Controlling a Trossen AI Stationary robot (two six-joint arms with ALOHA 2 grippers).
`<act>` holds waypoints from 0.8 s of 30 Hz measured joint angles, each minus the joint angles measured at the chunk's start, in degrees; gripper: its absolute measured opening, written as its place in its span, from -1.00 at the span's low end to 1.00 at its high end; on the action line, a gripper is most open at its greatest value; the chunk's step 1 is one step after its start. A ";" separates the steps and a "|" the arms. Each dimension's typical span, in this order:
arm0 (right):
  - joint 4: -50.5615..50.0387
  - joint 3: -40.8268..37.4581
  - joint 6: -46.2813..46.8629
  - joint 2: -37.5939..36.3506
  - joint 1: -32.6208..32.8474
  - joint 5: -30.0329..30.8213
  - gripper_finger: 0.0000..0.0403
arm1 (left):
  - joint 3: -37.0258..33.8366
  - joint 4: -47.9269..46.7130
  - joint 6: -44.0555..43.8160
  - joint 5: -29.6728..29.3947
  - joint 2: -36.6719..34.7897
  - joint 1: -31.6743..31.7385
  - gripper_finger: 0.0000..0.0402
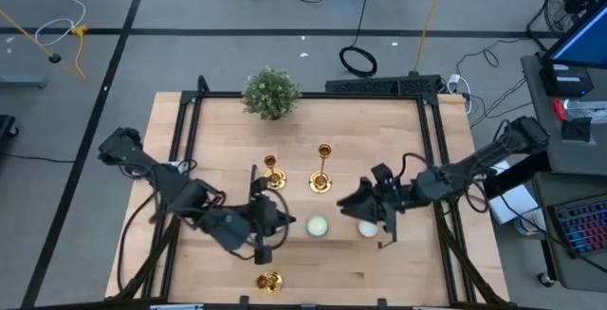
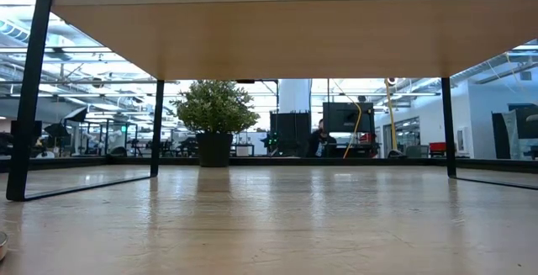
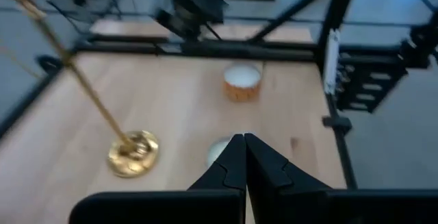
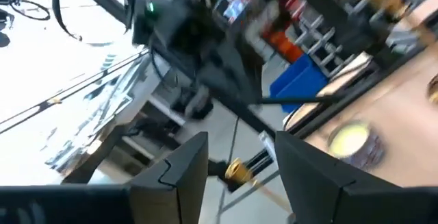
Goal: Pick & Place candle stick holders
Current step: Put the red scented candle on the shelf aligned with the blue scented candle
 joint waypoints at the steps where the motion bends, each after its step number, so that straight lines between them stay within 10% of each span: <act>1: 0.04 0.00 0.96 0.29 0.87 0.33 -0.19 | 1.21 -1.22 -0.02 -1.83 -0.06 -0.69 -1.00; 11: -16.78 18.02 -3.93 10.65 5.21 2.70 -0.95 | 5.50 -16.75 -7.73 -12.68 -4.88 -6.02 -1.00; 18: -43.96 33.05 -6.22 20.80 4.16 3.21 -0.99 | 5.50 -23.31 -12.13 -15.40 -5.97 -10.03 -1.00; 24: -41.78 35.41 -6.99 26.73 2.96 3.15 -1.00 | 5.50 -23.92 -15.03 -16.74 -5.94 -13.11 -1.00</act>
